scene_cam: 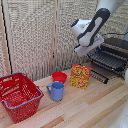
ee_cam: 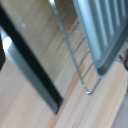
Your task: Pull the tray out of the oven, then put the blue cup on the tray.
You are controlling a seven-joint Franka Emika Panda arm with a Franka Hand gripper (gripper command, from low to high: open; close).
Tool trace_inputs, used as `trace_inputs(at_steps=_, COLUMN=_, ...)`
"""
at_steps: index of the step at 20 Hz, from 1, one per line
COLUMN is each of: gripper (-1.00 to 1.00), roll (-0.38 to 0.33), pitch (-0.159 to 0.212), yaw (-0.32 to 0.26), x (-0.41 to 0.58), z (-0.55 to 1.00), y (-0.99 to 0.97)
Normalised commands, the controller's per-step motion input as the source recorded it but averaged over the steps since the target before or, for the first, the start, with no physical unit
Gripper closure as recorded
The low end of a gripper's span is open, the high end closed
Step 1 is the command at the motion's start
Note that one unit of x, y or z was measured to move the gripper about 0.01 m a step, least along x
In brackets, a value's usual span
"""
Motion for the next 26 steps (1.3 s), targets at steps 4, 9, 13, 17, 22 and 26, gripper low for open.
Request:
trace_inputs(at_steps=4, gripper=-1.0, roll=0.285, pitch=-0.182, yaw=-0.038, x=0.312, z=0.07, y=0.44)
trace_inputs(at_steps=9, gripper=-1.0, roll=0.295, pitch=-0.165, yaw=-0.031, x=0.309, z=0.08, y=0.46)
trace_inputs(at_steps=13, gripper=-1.0, roll=0.305, pitch=-0.081, yaw=-0.001, x=0.231, z=0.19, y=0.48)
trace_inputs(at_steps=17, gripper=-1.0, roll=0.2, pitch=-0.023, yaw=0.0, x=0.154, z=0.56, y=0.31)
trace_inputs(at_steps=22, gripper=-1.0, roll=0.078, pitch=-0.032, yaw=-0.029, x=0.097, z=0.91, y=0.15)
trace_inputs(at_steps=26, gripper=-1.0, roll=0.042, pitch=-0.001, yaw=-0.025, x=0.111, z=0.98, y=0.38)
